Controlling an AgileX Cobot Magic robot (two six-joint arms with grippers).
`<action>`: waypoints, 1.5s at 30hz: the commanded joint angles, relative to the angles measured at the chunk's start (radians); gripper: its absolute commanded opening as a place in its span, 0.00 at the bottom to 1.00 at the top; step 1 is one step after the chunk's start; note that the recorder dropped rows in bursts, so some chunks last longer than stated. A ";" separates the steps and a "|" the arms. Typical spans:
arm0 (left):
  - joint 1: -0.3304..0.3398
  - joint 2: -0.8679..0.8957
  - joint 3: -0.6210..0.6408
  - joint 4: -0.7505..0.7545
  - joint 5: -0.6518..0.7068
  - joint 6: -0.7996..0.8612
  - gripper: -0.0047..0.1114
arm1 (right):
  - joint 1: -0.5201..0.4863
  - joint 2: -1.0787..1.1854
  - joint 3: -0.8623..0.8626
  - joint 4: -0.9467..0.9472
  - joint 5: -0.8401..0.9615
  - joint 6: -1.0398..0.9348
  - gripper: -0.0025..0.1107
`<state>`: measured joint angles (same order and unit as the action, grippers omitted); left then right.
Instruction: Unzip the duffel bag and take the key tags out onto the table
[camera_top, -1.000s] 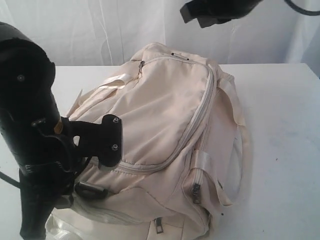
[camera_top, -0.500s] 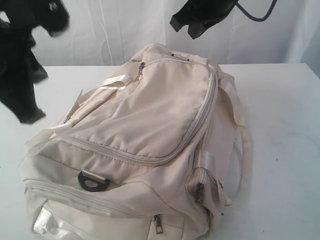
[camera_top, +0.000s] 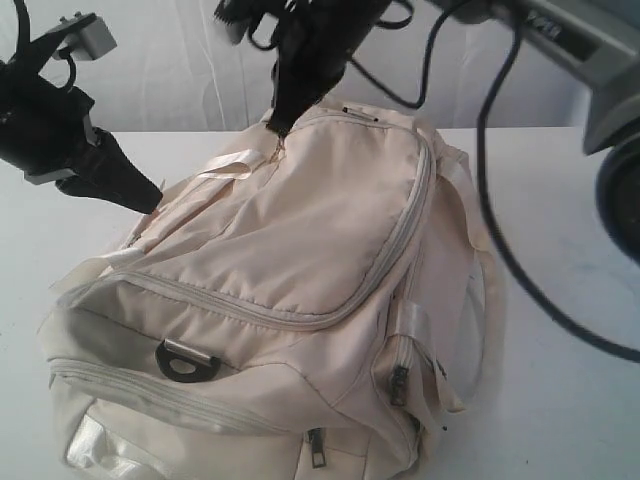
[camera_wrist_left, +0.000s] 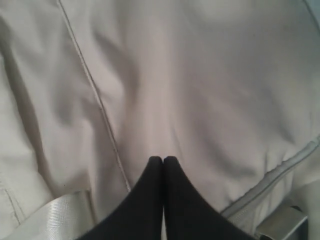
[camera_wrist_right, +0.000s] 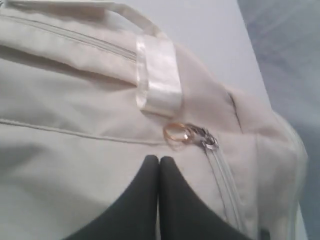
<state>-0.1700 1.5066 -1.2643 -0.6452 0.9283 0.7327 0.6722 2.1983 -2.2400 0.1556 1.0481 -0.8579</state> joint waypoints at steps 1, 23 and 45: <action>0.008 0.020 -0.006 -0.027 0.029 0.026 0.04 | 0.046 0.075 -0.004 -0.021 -0.054 -0.212 0.04; 0.008 0.020 -0.006 -0.031 0.022 0.026 0.04 | 0.043 0.167 -0.004 -0.252 -0.235 -0.323 0.44; -0.253 -0.098 -0.006 -0.066 -0.023 0.198 0.04 | -0.101 -0.097 -0.004 0.087 0.173 0.146 0.08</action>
<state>-0.2988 1.4456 -1.2643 -0.7960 0.9423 1.0003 0.6299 2.1194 -2.2400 0.1321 1.1905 -0.7524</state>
